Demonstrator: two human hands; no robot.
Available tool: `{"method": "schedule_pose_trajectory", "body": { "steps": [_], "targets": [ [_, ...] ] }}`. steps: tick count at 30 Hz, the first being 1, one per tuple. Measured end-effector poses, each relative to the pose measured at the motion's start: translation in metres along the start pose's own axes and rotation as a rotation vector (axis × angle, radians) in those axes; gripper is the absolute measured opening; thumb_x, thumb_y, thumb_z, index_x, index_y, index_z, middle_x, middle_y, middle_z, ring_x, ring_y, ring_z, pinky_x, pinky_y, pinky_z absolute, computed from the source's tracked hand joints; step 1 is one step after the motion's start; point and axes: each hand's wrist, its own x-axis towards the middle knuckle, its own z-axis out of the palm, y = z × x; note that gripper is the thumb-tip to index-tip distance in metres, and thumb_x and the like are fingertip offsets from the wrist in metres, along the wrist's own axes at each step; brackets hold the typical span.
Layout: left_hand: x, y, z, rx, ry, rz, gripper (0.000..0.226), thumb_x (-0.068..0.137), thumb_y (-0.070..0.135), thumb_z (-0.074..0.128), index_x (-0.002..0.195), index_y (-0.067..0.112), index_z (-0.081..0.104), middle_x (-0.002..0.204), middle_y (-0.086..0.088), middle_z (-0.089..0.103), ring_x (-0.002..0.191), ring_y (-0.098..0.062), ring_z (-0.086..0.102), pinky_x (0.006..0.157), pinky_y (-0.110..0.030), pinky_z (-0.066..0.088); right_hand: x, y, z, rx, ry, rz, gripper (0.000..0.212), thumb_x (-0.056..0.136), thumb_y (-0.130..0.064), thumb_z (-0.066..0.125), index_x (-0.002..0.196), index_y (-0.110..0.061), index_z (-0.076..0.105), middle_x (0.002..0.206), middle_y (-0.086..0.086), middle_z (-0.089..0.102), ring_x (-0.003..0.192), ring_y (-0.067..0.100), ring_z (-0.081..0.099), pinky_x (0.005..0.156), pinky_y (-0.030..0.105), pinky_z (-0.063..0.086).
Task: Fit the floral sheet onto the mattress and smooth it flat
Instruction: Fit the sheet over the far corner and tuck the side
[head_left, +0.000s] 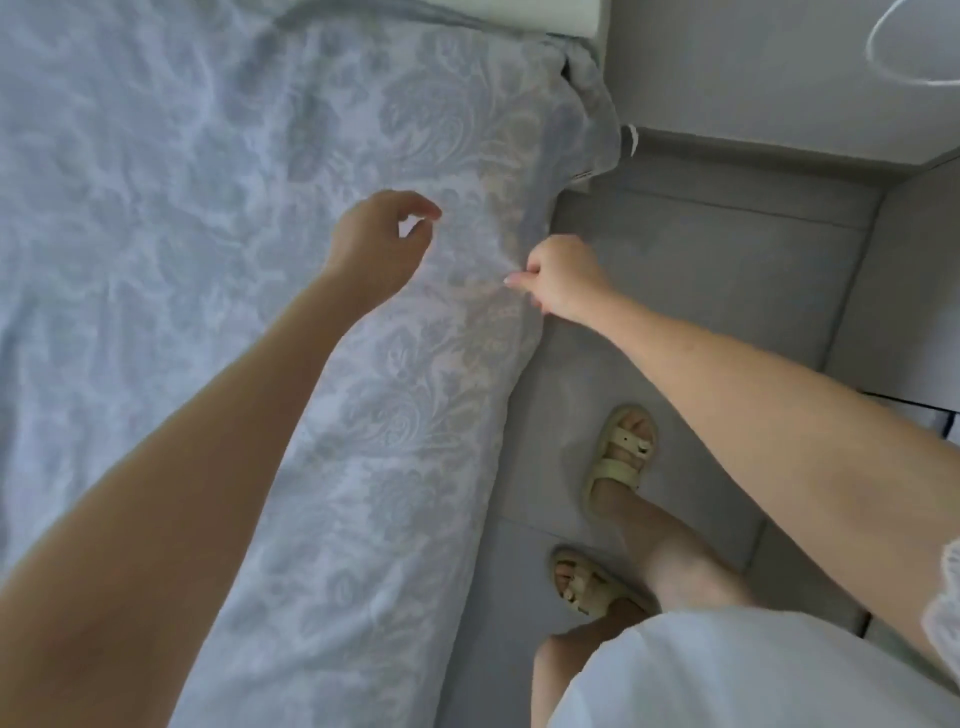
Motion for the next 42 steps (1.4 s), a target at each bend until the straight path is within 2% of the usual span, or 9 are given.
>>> {"method": "schedule_pose_trajectory", "body": {
  "steps": [4,10,14,18,22,24,27,32,42],
  "targets": [
    [-0.064,-0.071,-0.007,0.102,-0.051,-0.131,0.03,0.096,0.024,0.046,0.123,0.022,0.059,0.136,0.0,0.052,0.122,-0.02,0.049,0.097,-0.027,0.035,-0.01,0.019,-0.004,-0.079,0.228,0.192,0.026,0.093,-0.023,0.057,0.098,0.002,0.065,0.106,0.023,0.066,0.101,0.038,0.06,0.078,0.036,0.045],
    [-0.166,-0.149,0.008,-0.015,-0.029,-0.363,0.033,0.095,0.02,0.047,0.126,0.019,0.057,0.139,-0.004,0.05,0.126,-0.024,0.047,0.103,-0.031,0.035,-0.134,-0.044,0.065,-0.349,0.047,-0.35,0.06,0.092,-0.052,0.049,0.138,-0.014,0.04,0.131,0.013,0.053,0.113,0.035,0.054,0.082,0.04,0.047],
    [-0.25,-0.185,0.038,0.061,-0.077,-0.415,0.044,0.097,0.018,0.043,0.14,0.021,0.043,0.149,-0.005,0.037,0.132,-0.026,0.04,0.105,-0.034,0.033,-0.193,-0.082,0.134,-0.601,-0.152,-0.636,0.07,0.093,-0.051,0.046,0.151,-0.029,0.013,0.159,0.012,0.006,0.145,0.035,0.01,0.111,0.049,0.023],
    [-0.343,-0.226,0.097,0.096,-0.2,-0.65,0.056,0.096,0.012,0.035,0.149,0.026,0.02,0.158,-0.013,0.009,0.136,-0.035,0.034,0.097,-0.039,0.043,-0.213,-0.097,0.192,-0.844,-0.23,-0.703,0.072,0.093,-0.056,0.04,0.151,-0.036,0.002,0.159,0.011,-0.008,0.145,0.037,-0.007,0.116,0.055,0.008],
    [-0.437,-0.225,0.175,-0.136,-0.442,-0.883,0.075,0.092,0.005,0.035,0.149,0.033,-0.005,0.157,-0.015,-0.012,0.136,-0.041,0.029,0.084,-0.033,0.048,-0.242,-0.06,0.221,-1.107,-0.406,-0.597,0.073,0.091,-0.053,0.05,0.15,-0.03,0.015,0.159,0.013,-0.005,0.144,0.041,0.004,0.106,0.049,0.033],
    [-0.459,-0.218,0.194,-0.154,-0.465,-0.837,0.08,0.088,0.003,0.037,0.149,0.036,-0.003,0.157,-0.015,-0.011,0.135,-0.039,0.032,0.086,-0.034,0.049,-0.251,-0.056,0.218,-1.057,-0.417,-0.648,0.046,0.093,-0.05,0.046,0.129,-0.021,0.054,0.14,0.013,0.045,0.117,0.03,0.052,0.079,0.035,0.048],
    [-0.456,-0.217,0.183,-0.197,-0.426,-0.762,0.058,0.087,0.006,0.037,0.141,0.025,0.04,0.142,-0.01,0.046,0.102,-0.026,0.063,0.078,-0.031,0.053,-0.252,-0.062,0.202,-0.935,-0.346,-0.644,0.036,0.098,-0.039,0.042,0.087,-0.015,0.067,0.078,0.001,0.062,0.072,0.022,0.058,0.06,0.027,0.043],
    [-0.406,-0.219,0.129,-0.144,-0.201,-0.655,0.032,0.09,0.006,0.036,0.105,0.014,0.062,0.093,-0.003,0.059,0.076,-0.021,0.056,0.07,-0.034,0.052,-0.226,-0.076,0.163,-0.652,-0.121,-0.511,0.03,0.096,-0.029,0.042,0.093,-0.018,0.069,0.089,0.002,0.07,0.08,0.024,0.063,0.062,0.029,0.048],
    [-0.171,-0.116,0.03,-0.241,0.172,-0.219,0.034,0.097,0.011,0.039,0.126,0.014,0.056,0.133,-0.005,0.054,0.113,-0.022,0.054,0.085,-0.025,0.04,-0.096,-0.071,0.011,0.143,0.236,-0.01,0.041,0.099,-0.025,0.041,0.136,-0.008,0.047,0.129,0.009,0.059,0.122,0.027,0.051,0.1,0.038,0.04]
  ]
}}
